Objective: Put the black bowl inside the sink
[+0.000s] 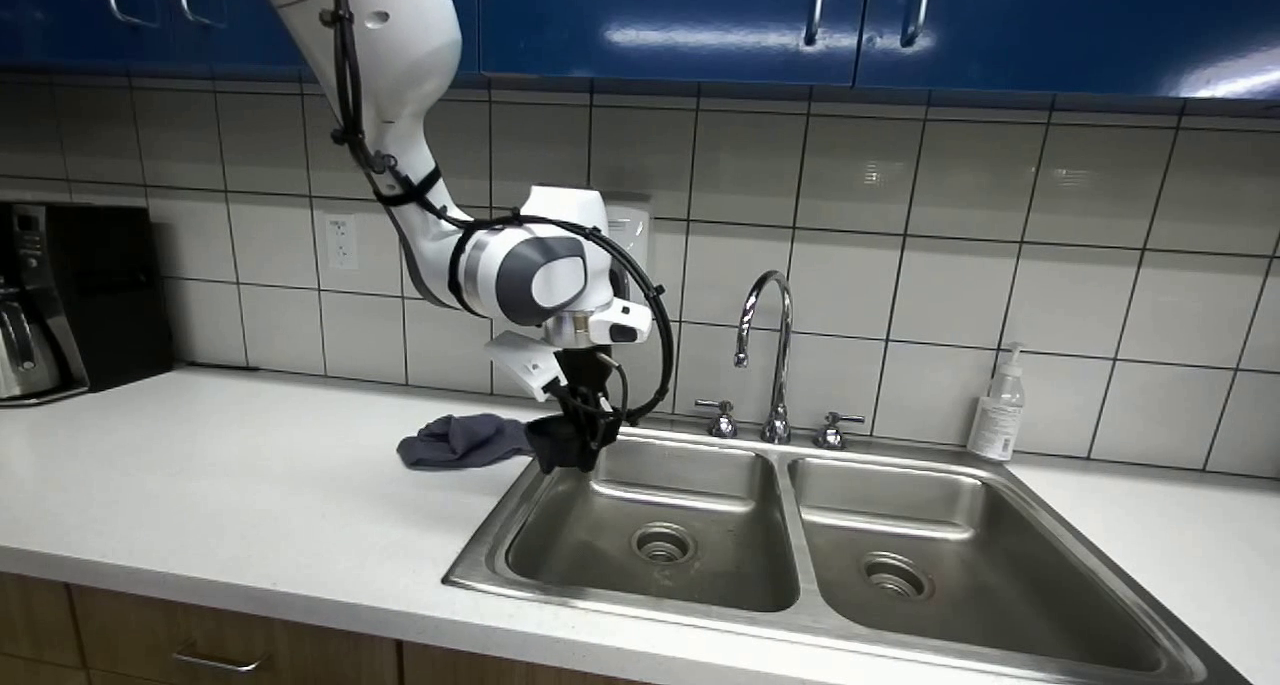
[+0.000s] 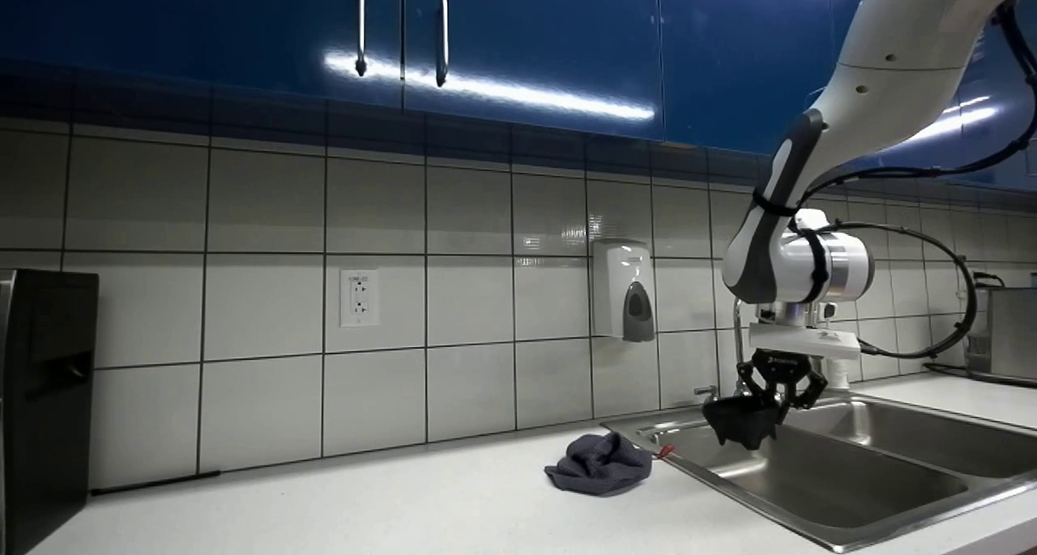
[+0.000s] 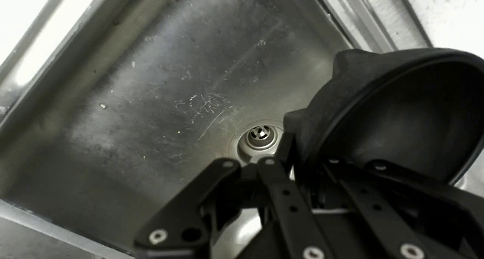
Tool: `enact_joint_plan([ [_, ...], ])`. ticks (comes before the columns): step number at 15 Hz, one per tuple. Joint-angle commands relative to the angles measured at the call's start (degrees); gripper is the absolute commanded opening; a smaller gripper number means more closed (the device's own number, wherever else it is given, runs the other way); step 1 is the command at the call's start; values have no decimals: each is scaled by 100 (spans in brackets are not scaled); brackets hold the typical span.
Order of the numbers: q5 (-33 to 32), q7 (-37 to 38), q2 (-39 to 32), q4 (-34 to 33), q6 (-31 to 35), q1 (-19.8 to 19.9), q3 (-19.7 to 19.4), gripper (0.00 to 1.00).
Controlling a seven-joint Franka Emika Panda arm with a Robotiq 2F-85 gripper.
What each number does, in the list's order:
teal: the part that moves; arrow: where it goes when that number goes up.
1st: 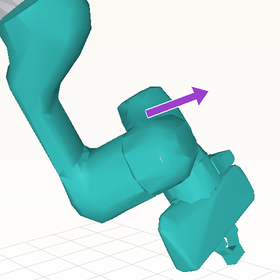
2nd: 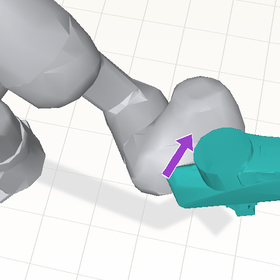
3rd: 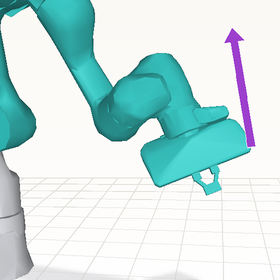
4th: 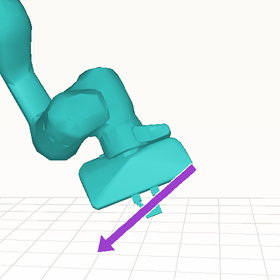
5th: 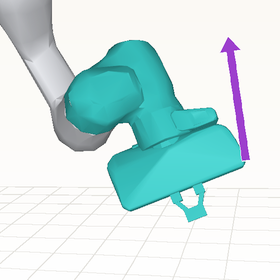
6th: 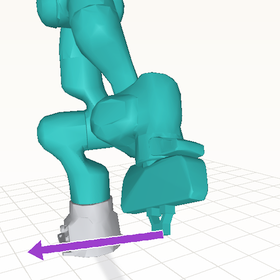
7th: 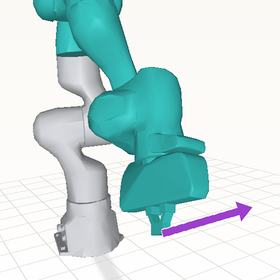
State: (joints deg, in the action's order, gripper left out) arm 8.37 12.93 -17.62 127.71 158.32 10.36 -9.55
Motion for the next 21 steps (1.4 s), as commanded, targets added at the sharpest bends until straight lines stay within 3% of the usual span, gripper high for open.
enact_joint_plan([
  [1, 159, -194, -484, -565, -226, 198, -24, 2],
  [21, 437, -144, -2475, -2236, -887, 581, 58, 2],
])
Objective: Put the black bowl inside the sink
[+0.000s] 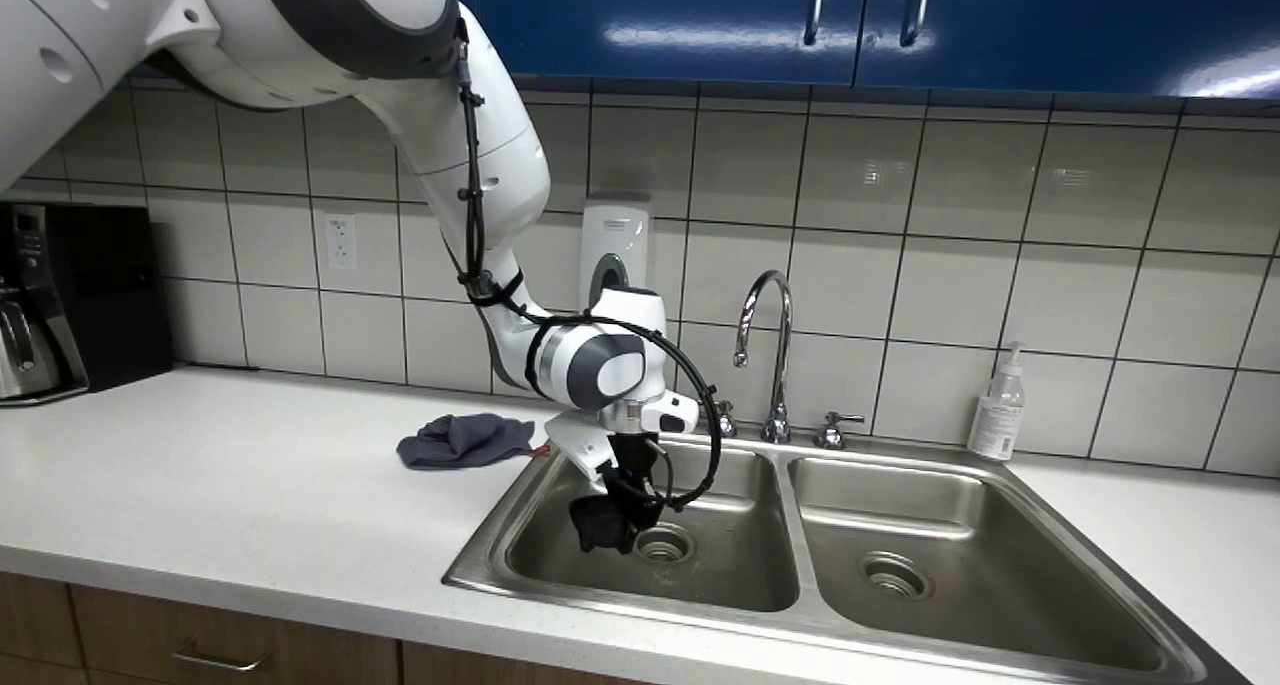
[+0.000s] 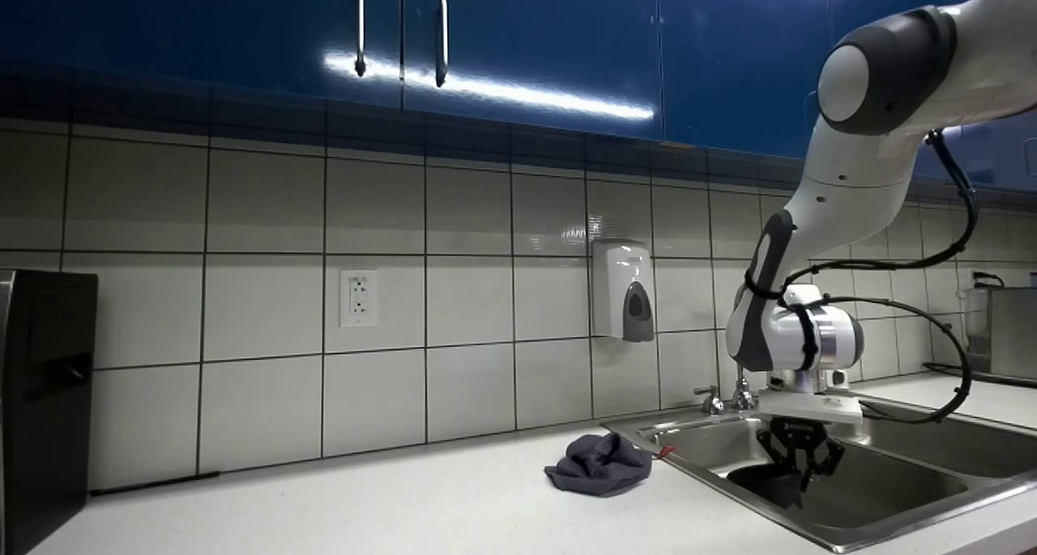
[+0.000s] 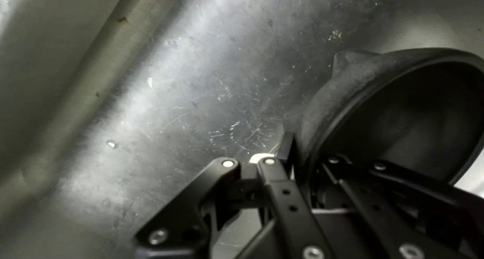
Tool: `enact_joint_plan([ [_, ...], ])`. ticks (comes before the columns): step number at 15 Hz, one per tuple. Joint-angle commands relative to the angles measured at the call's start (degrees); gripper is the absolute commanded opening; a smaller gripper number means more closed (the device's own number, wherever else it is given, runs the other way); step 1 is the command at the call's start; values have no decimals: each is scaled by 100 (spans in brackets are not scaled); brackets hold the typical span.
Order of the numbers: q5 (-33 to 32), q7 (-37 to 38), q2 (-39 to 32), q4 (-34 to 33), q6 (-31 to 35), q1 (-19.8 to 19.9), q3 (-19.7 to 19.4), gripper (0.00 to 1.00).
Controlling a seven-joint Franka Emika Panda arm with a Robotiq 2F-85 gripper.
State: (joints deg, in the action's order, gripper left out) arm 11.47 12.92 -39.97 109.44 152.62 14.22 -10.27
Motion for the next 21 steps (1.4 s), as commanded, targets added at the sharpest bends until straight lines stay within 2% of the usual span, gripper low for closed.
enact_joint_plan([
  [1, 126, -132, -307, -470, -346, 194, 120, 2],
  [14, 98, -135, -780, -889, -677, 207, 117, 2],
  [15, 85, -106, -788, -900, -685, 186, 93, 35],
  [16, 80, -107, -789, -909, -707, 185, 89, 36],
  [21, 64, -101, -807, -944, -723, 170, 69, 72],
])
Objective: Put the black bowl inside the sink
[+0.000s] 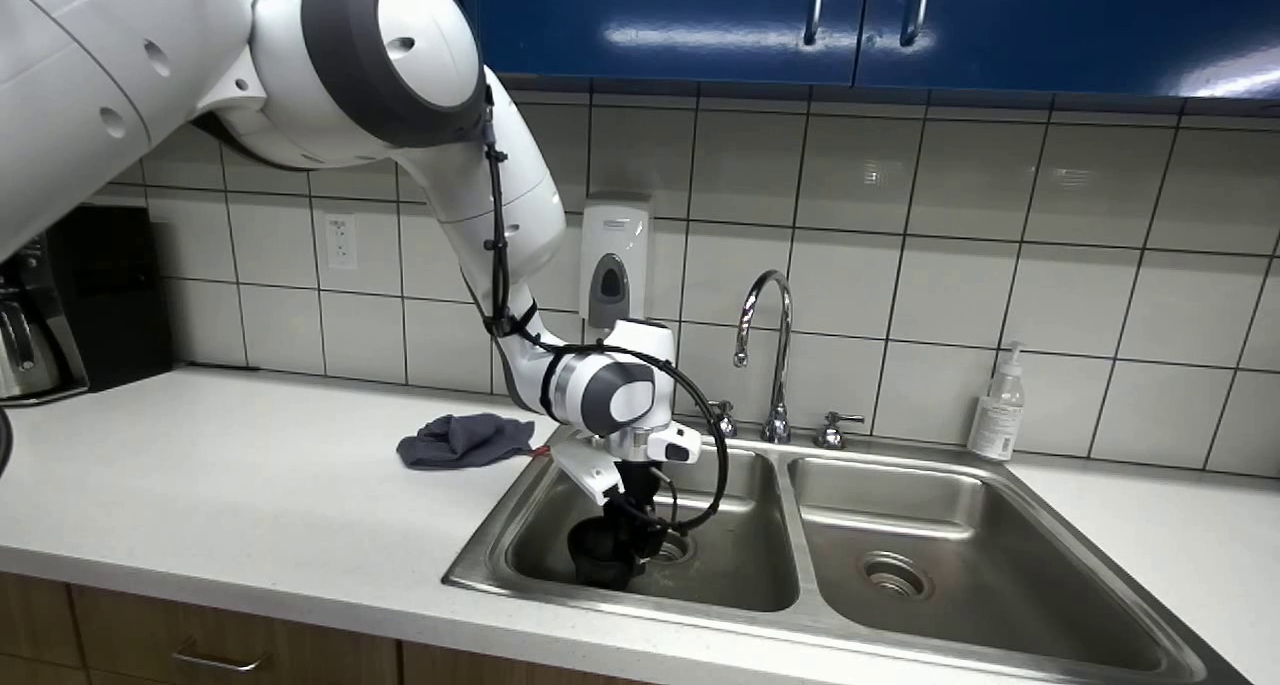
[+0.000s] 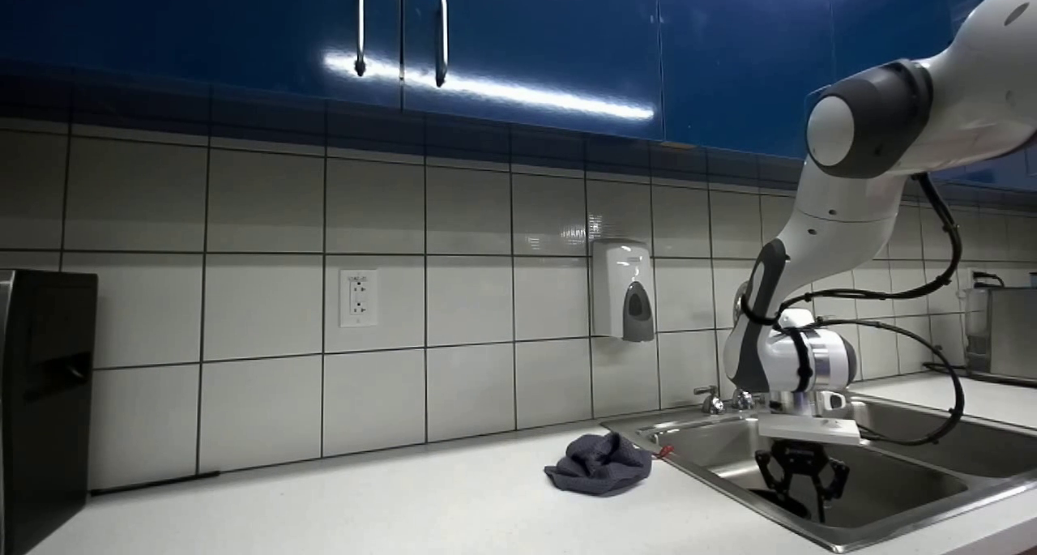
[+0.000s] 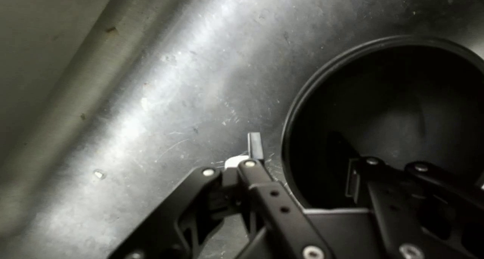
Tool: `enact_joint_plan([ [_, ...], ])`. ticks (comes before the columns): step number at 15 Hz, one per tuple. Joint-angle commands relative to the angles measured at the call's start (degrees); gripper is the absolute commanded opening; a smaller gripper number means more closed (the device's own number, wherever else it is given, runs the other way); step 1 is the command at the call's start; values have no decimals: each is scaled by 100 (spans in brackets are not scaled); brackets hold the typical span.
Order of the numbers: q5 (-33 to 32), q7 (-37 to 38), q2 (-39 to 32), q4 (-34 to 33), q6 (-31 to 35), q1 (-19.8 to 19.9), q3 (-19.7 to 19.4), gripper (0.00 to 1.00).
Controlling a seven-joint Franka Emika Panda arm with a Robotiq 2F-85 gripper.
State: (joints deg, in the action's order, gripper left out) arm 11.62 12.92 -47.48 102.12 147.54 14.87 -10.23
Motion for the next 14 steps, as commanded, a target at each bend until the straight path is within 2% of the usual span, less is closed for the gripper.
enact_joint_plan([
  [1, 49, -102, -40, -216, -204, 104, 63, 79],
  [4, 66, -120, 38, -232, -176, 114, 78, 99],
  [14, 91, -279, 805, 49, 182, 94, 145, 100],
])
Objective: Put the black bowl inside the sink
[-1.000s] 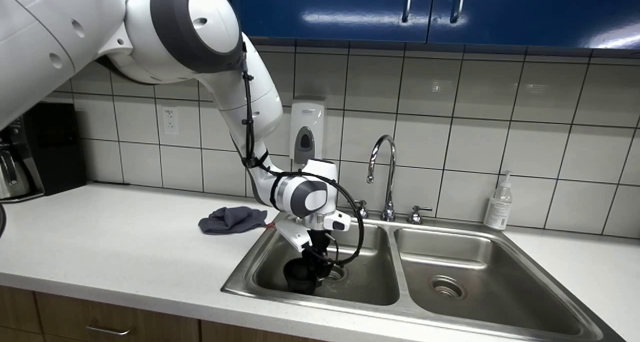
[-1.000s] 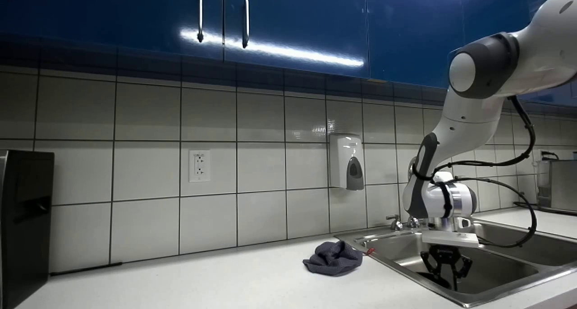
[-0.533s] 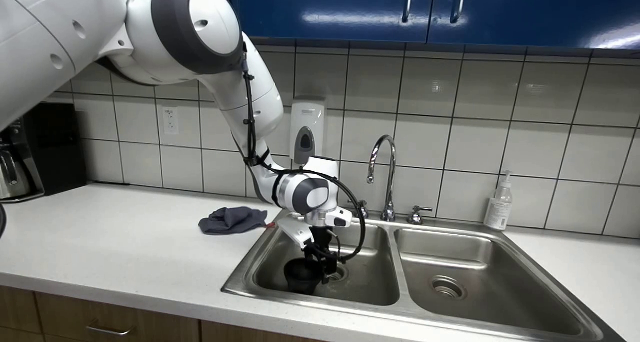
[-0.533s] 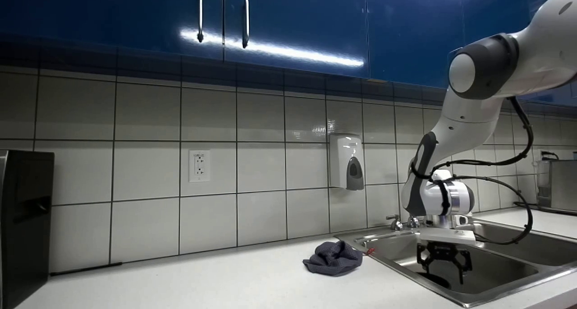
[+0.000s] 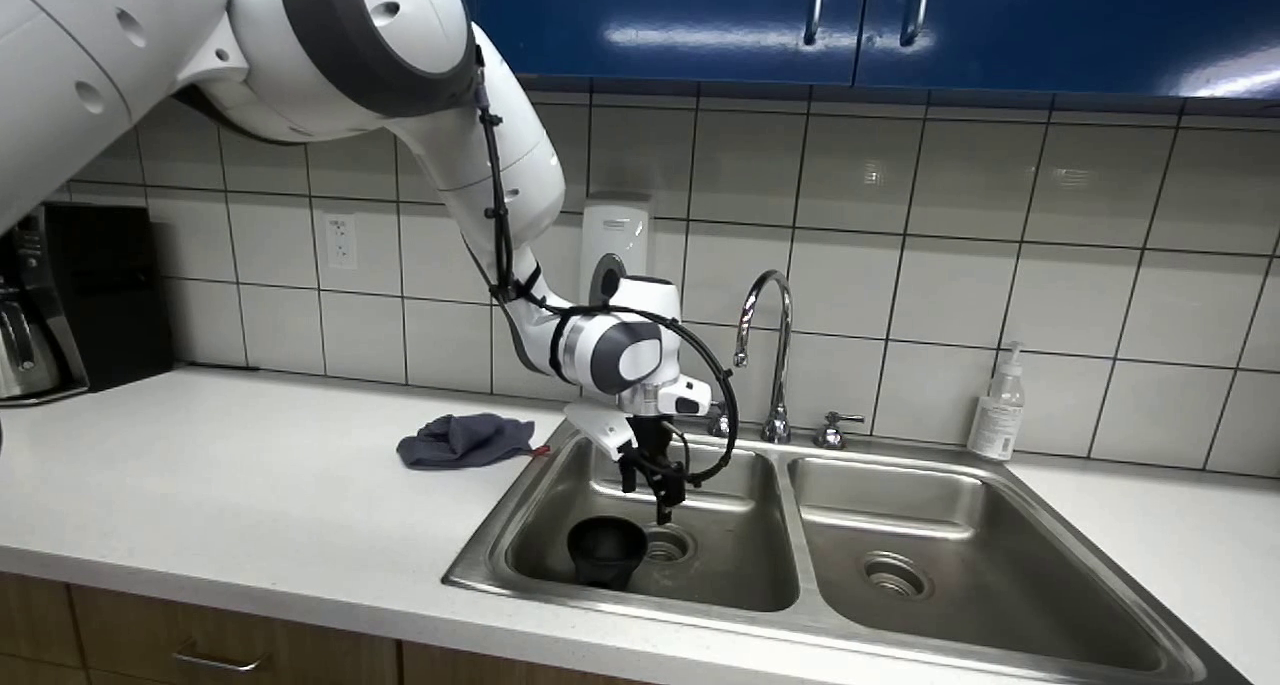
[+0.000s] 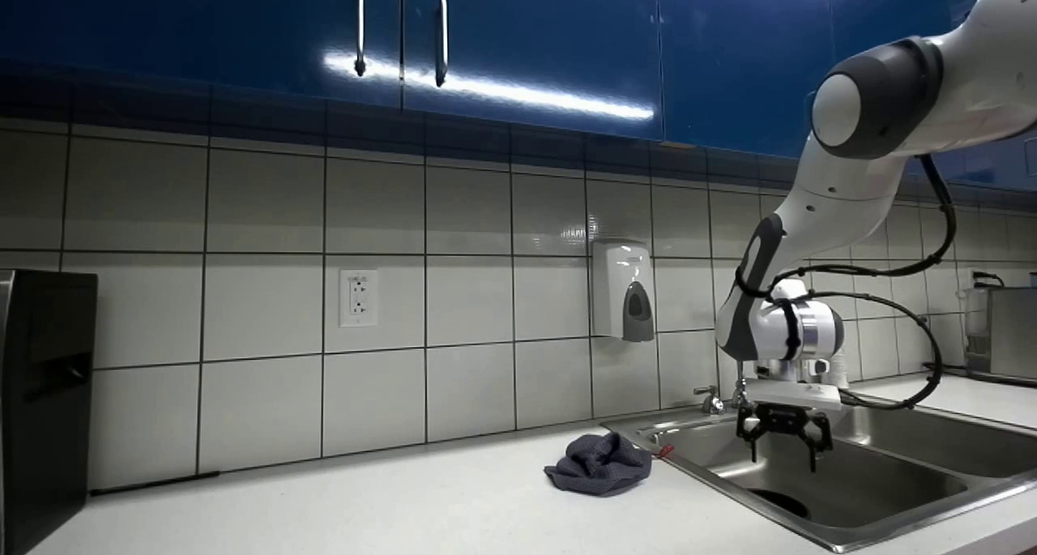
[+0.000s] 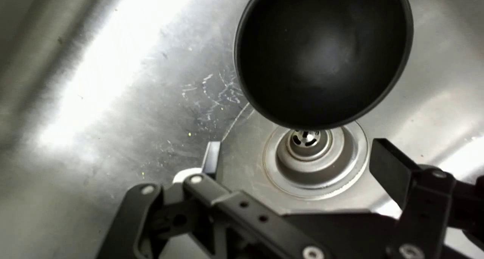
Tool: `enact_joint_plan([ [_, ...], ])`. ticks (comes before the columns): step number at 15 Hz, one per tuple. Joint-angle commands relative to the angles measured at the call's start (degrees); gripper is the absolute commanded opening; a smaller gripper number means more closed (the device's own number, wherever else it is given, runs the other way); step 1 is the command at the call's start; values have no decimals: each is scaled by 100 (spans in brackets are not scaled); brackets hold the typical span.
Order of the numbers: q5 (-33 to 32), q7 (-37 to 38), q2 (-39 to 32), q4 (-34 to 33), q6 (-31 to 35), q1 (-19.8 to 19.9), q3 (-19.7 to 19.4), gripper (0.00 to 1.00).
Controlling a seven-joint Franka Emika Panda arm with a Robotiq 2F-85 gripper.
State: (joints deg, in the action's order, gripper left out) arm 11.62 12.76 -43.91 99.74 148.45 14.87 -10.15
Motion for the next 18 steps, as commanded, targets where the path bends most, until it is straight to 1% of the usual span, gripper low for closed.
enact_joint_plan([
  [1, 75, -302, 576, 353, 96, 78, 143, 100],
  [6, 48, -660, 1339, 910, 201, 26, 272, 100],
  [10, 57, -1075, 2161, 1662, 264, -4, 428, 100],
  [15, 242, -1859, 3269, 2708, 387, 23, 660, 100],
  [18, 504, -2479, 3953, 3309, 391, -9, 716, 100],
])
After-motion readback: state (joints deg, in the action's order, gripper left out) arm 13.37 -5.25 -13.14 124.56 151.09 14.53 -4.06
